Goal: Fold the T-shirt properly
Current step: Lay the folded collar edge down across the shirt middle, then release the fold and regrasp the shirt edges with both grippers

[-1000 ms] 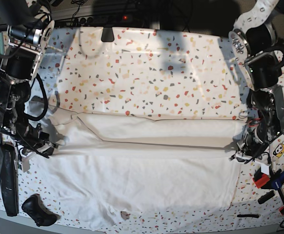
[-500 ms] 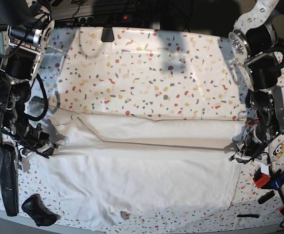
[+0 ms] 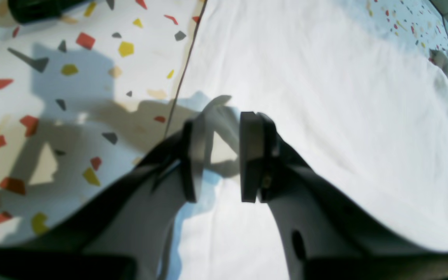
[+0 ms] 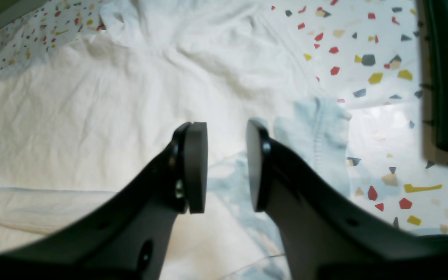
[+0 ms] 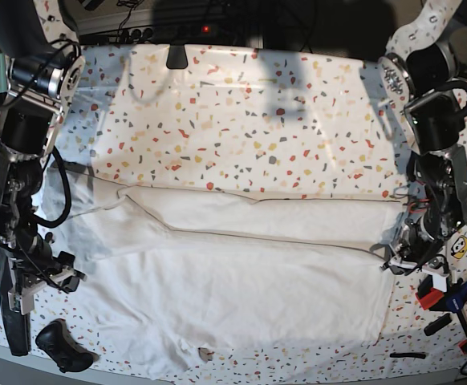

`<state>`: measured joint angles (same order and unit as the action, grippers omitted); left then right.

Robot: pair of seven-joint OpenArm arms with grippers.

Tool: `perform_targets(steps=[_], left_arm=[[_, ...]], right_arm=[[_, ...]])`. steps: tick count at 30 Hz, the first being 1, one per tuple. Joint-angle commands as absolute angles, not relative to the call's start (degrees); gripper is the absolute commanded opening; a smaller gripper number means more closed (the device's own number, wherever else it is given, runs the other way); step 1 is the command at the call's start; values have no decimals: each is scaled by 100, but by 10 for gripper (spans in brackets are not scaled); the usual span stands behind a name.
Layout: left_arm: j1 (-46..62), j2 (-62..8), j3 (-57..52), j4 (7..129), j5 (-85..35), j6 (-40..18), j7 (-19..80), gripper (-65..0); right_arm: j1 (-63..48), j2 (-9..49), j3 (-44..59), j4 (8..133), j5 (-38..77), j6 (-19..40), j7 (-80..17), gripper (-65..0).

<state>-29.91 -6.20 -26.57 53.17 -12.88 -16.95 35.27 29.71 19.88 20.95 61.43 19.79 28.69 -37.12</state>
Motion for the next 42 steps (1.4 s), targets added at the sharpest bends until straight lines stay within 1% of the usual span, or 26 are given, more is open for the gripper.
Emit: perform_targets(steps=[1, 3, 5, 8, 10, 12, 15, 20, 22, 26, 27, 30, 33, 36, 38, 42], left_arm=[[-3162, -672, -2652, 5413, -1350, -1761, 3522, -493], [-3162, -672, -2652, 5413, -1352, -1761, 3688, -494], [-3164, -672, -2652, 5415, -1354, -1761, 3863, -508], [-3162, -674, -2652, 5509, -1354, -1763, 4217, -571], [-3148, -672, -2652, 5666, -1354, -1763, 4550, -602], [-3144, -672, -2652, 5863, -1352, -1763, 4860, -614], [-3140, -672, -2652, 6136, -1352, -1763, 5345, -615], [-3111, -672, -2652, 6215, -1347, -1789, 5782, -615], [-3046, -672, -2652, 6215, -1347, -1922, 5920, -596], [-2847, -672, -2652, 6215, -1347, -1977, 5684, -459], [-2814, -676, -2652, 6215, -1319, -1977, 5640, -439], [-2777, -687, -2652, 6213, -1007, -1968, 5557, -432], [-2775, -681, -2652, 6213, -1267, -1962, 5568, -432], [-2770, -672, -2652, 6206, -1122, -1953, 5570, -432], [-2762, -687, -2652, 6178, -862, -1806, 5566, -432], [-2781, -777, -2652, 6171, -685, -1737, 5524, -432]], right_arm=[[3157, 2080, 2104, 6235, 2056, 2847, -3599, -470], [3162, 2080, 2104, 6235, 2056, 2851, -3601, -470], [3159, 2080, 2104, 6235, 2060, 2851, -3701, -470], [3159, 2082, 2104, 6235, 2272, 2910, -4071, -470], [3157, 2080, 2104, 6235, 2475, 3188, -4366, -470], [3157, 2078, 2104, 6235, 2709, 3402, -4637, -470], [3157, 2078, 2104, 6235, 2834, 3409, -4993, -470], [3094, 2080, 2104, 6235, 2801, 3411, -5260, -470], [3072, 2078, 2104, 6235, 2716, 3411, -5258, -470], [3063, 2078, 2104, 6235, 2705, 3411, -5284, -470], [3063, 2078, 2104, 6235, 2705, 3411, -5284, -470], [3061, 2078, 2104, 6235, 2705, 3411, -5323, -470], [3061, 2078, 2104, 6235, 2705, 3411, -5411, -470], [3061, 2082, 2104, 6235, 2703, 3411, -5535, -470], [3061, 2078, 2163, 6235, 2740, 3411, -5527, -470], [3063, 2080, 2687, 6235, 3382, 3409, -5542, -470]])
